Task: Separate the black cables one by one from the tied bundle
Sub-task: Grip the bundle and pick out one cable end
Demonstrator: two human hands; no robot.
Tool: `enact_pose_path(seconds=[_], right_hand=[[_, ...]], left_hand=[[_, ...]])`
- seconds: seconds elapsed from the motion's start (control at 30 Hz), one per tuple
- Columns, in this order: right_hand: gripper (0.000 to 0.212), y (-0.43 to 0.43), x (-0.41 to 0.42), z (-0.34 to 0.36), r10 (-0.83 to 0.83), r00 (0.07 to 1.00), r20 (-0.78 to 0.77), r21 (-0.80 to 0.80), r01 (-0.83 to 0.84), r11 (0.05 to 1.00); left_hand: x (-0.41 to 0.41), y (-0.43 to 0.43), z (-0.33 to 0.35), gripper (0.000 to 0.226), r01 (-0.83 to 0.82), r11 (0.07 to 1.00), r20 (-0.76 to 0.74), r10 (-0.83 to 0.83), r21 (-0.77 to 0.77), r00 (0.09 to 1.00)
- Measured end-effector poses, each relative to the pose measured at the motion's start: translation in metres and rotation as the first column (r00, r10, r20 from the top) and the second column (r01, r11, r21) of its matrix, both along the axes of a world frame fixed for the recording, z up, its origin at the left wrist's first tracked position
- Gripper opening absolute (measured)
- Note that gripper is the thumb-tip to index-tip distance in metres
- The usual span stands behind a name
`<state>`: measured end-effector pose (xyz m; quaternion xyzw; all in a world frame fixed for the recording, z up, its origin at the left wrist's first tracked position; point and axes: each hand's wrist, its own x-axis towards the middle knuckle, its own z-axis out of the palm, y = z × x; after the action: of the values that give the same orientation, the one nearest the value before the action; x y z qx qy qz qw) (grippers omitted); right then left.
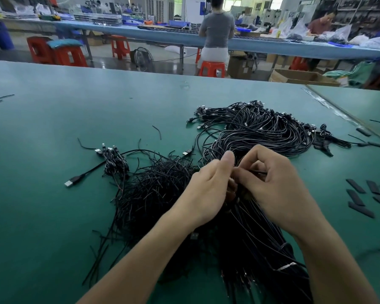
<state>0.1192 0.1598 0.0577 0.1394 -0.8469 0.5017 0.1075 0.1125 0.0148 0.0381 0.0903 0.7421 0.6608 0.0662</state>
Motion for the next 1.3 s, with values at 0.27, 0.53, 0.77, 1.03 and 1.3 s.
enact_pose_path(seconds=[0.27, 0.53, 0.77, 1.03, 1.3], right_hand=[[0.017, 0.002, 0.002, 0.010, -0.094, 0.995, -0.027, -0.236, 0.085, 0.968], [0.018, 0.001, 0.003, 0.009, -0.099, 0.995, -0.026, -0.149, 0.094, 0.984], [0.014, -0.007, 0.003, 0.008, -0.154, 0.979, -0.133, -0.113, 0.139, 0.984], [0.013, -0.023, 0.004, 0.006, -0.198, 0.977, -0.076, -0.220, 0.177, 0.959], [0.016, -0.051, 0.013, -0.019, 0.020, 1.000, 0.011, 0.562, -0.023, 0.827]], left_hand=[[0.004, -0.003, -0.002, 0.062, 0.050, 0.990, -0.306, -0.089, -0.134, 0.948], [0.002, -0.003, -0.003, 0.034, 0.002, 0.940, -0.268, -0.099, -0.341, 0.958], [-0.002, -0.012, 0.000, 0.012, 0.207, 0.963, -0.174, -0.237, -0.175, 0.956], [-0.015, -0.028, 0.002, 0.036, 0.060, 0.998, -0.101, -0.059, 0.010, 0.993], [-0.025, -0.042, 0.003, 0.044, -0.189, 0.937, 0.162, 0.145, 0.294, 0.976]])
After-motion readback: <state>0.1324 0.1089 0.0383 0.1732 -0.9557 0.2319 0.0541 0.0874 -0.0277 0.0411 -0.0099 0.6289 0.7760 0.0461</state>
